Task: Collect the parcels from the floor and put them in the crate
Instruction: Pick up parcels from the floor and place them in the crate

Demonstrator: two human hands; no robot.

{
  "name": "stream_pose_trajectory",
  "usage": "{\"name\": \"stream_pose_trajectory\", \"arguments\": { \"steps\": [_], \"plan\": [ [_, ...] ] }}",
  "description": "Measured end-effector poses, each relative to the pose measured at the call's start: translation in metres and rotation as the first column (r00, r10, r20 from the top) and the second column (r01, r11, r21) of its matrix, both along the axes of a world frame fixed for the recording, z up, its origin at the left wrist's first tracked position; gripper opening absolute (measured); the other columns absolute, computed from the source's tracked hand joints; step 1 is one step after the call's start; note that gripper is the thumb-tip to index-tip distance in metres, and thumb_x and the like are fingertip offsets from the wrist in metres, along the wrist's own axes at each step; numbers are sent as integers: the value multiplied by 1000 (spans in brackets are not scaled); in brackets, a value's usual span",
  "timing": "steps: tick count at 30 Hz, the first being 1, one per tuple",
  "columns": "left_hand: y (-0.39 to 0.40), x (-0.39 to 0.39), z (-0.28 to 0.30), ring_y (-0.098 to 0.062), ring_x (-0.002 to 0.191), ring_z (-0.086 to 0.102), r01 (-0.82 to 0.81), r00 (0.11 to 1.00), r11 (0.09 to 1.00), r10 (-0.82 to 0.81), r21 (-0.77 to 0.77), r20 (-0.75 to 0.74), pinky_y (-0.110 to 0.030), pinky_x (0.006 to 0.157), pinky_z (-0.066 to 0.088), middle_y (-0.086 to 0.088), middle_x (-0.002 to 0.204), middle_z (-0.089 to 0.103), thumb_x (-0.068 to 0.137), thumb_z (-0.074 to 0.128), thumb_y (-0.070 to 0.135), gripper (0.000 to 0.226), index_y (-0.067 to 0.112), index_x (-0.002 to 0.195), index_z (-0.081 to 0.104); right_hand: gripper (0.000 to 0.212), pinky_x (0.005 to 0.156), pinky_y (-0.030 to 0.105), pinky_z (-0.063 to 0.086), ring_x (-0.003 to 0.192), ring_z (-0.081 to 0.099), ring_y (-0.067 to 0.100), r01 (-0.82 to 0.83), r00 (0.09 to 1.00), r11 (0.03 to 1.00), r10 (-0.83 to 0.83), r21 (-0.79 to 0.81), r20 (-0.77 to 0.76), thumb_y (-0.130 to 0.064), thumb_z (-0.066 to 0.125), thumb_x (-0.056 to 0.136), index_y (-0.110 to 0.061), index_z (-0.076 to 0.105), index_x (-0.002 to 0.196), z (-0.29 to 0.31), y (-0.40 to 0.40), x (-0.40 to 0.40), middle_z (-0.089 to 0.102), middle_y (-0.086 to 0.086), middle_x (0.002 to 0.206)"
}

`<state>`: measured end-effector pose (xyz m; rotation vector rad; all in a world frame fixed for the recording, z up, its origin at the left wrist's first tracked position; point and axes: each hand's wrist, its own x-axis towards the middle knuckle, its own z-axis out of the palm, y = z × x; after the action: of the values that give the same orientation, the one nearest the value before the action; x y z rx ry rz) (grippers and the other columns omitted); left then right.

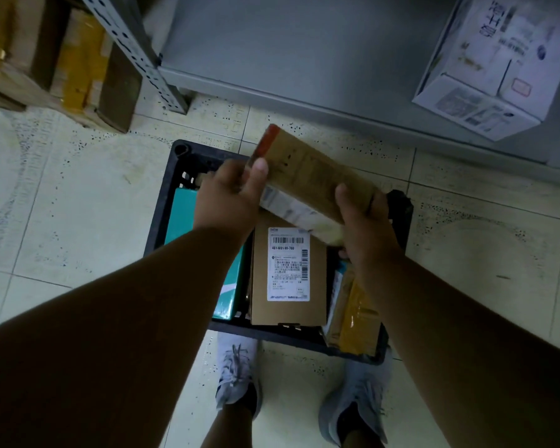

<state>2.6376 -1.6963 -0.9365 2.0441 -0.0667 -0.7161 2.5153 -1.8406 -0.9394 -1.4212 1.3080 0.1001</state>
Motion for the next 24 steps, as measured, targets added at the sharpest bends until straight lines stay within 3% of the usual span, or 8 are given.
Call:
{"name": "stream_pose_trajectory", "arguments": {
  "steps": [4,7,10,13,16,19,21,24],
  "plan": [
    [-13,-3,7,-22,97,63,-132,973,990,118,-57,-199,-28,64,56,-10,118,55,77,55,69,50,28,107,54,68,55,37,58,71,74,32,34,990,965,4,259,-144,-72,45,89,-14,59,122,6,21,-14,73,17,97],
    [-14,-13,9,-21,95,60,-1,990,996,13,85,-137,-37,71,61,-4,117,45,80,66,55,49,27,117,50,68,50,38,57,69,74,37,146,959,912,-36,384,-280,-69,41,93,-13,53,130,4,37,-20,71,22,101],
    [-5,-22,5,-21,95,63,78,985,990,-58,117,-161,-40,71,61,-1,117,50,81,74,41,60,35,131,41,66,65,44,60,84,67,30,-160,907,977,202,141,-370,-67,25,97,-16,53,126,-1,57,-27,64,19,110],
    [-1,-40,5,-15,95,64,136,971,987,-115,86,-212,-35,73,60,5,112,61,80,77,21,78,36,141,31,67,67,32,52,76,61,14,-444,817,894,378,-56,-436,-65,13,98,-17,60,89,10,68,-41,60,6,86],
    [0,-66,4,-18,100,65,308,945,918,-266,251,-188,-39,82,59,4,117,65,83,74,25,58,30,132,44,61,61,25,43,78,56,11,-451,815,892,410,-6,-410,-61,22,101,-17,63,106,15,75,-58,60,1,94],
    [3,-88,4,-12,90,61,411,907,856,-348,314,-238,-31,76,56,3,117,64,89,67,34,39,25,123,53,53,77,29,49,97,60,18,-442,801,895,423,58,-424,-55,29,103,-15,57,125,11,78,-73,64,6,119],
    [6,-96,3,-12,87,59,433,887,848,-341,305,-310,-27,70,53,1,117,65,90,66,35,39,24,124,51,50,87,29,50,110,60,19,-472,783,882,420,2,-459,-53,31,103,-17,54,130,13,77,-83,62,5,126],
    [5,-101,2,-16,92,62,408,847,890,-285,205,-448,-30,71,55,0,115,65,93,62,35,36,27,125,49,42,83,26,49,115,61,19,-394,840,915,322,-83,-436,-49,37,103,-22,52,132,20,69,-91,61,1,129]
  ]
}}
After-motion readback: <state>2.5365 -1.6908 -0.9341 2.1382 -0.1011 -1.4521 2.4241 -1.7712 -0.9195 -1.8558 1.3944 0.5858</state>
